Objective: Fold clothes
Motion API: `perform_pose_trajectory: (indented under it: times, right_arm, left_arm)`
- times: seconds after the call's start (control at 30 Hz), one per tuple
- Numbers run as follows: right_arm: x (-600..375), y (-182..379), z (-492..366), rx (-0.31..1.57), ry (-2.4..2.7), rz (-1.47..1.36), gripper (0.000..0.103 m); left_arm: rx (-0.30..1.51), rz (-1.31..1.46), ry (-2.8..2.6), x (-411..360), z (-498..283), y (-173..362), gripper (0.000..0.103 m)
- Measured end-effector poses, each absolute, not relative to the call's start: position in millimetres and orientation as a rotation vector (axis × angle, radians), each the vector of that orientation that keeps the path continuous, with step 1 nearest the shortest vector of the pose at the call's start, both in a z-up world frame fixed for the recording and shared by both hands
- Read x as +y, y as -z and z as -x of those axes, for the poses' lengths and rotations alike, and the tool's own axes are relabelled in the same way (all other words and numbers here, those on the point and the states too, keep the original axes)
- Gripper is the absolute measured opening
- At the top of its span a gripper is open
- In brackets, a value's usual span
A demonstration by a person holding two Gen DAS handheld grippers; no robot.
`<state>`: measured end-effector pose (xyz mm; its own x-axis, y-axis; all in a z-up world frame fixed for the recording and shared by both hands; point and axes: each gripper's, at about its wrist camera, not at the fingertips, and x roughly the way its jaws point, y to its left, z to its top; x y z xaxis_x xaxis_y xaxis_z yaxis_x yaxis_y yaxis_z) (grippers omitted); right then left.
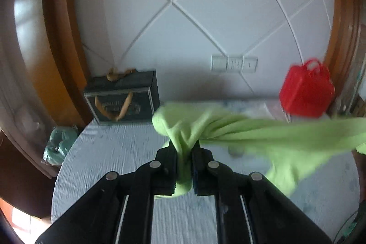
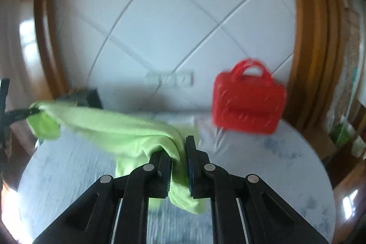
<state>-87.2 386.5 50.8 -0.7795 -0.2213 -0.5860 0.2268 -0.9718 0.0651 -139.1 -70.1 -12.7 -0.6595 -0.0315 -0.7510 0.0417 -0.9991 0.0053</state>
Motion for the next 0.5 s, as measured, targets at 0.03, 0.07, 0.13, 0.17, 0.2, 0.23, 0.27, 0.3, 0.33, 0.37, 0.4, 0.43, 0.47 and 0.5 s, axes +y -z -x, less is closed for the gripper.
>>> perform_pose_trajectory:
  times: [0.03,0.07,0.13,0.17,0.2,0.23,0.27,0.3,0.33,0.37,0.4,0.43,0.47,0.5]
  right_arm:
    - [384,-36,84,0.016,2.721,-0.980,0.016]
    - [381,-19,80,0.017,2.679,-1.055,0.016]
    - [380,30,69,-0.002,2.569,-1.249,0.016]
    - [381,56,63,-0.014,2.512,-1.344,0.016]
    - [383,80,56,-0.029,2.463,-1.435,0.018]
    - [389,101,51,-0.058,2.428,-1.515,0.020]
    - [394,121,46,-0.088,2.390,-1.593,0.021]
    - [400,140,40,-0.117,2.355,-1.666,0.025]
    - [407,151,37,-0.145,2.347,-1.712,0.027]
    - [413,161,34,-0.172,2.340,-1.753,0.027]
    - [417,164,34,-0.188,2.342,-1.774,0.027]
    - [420,164,34,-0.196,2.350,-1.774,0.032]
    - [422,164,34,-0.203,2.357,-1.773,0.036]
    - [420,160,36,-0.206,2.364,-1.759,0.049]
  left_arm:
    - [0.011,-1.304,2.814,-74,134,18,0.011]
    - [0.004,-1.329,2.802,-79,129,23,0.011]
    - [0.018,-1.479,2.721,-82,122,69,0.011]
    - [0.037,-1.577,2.670,-83,119,96,0.011]
    - [0.081,-1.685,2.614,-87,116,123,0.012]
    - [0.128,-1.792,2.553,-91,112,149,0.012]
    - [0.176,-1.897,2.487,-95,108,175,0.013]
    - [0.210,-1.977,2.438,-97,104,196,0.013]
    - [0.223,-1.996,2.420,-98,100,205,0.013]
    - [0.229,-2.002,2.416,-99,98,209,0.014]
    - [0.244,-2.002,2.421,-98,97,208,0.015]
    - [0.261,-1.985,2.434,-100,98,203,0.020]
    - [0.279,-1.965,2.448,-102,100,198,0.030]
    - [0.296,-1.945,2.462,-104,102,193,0.038]
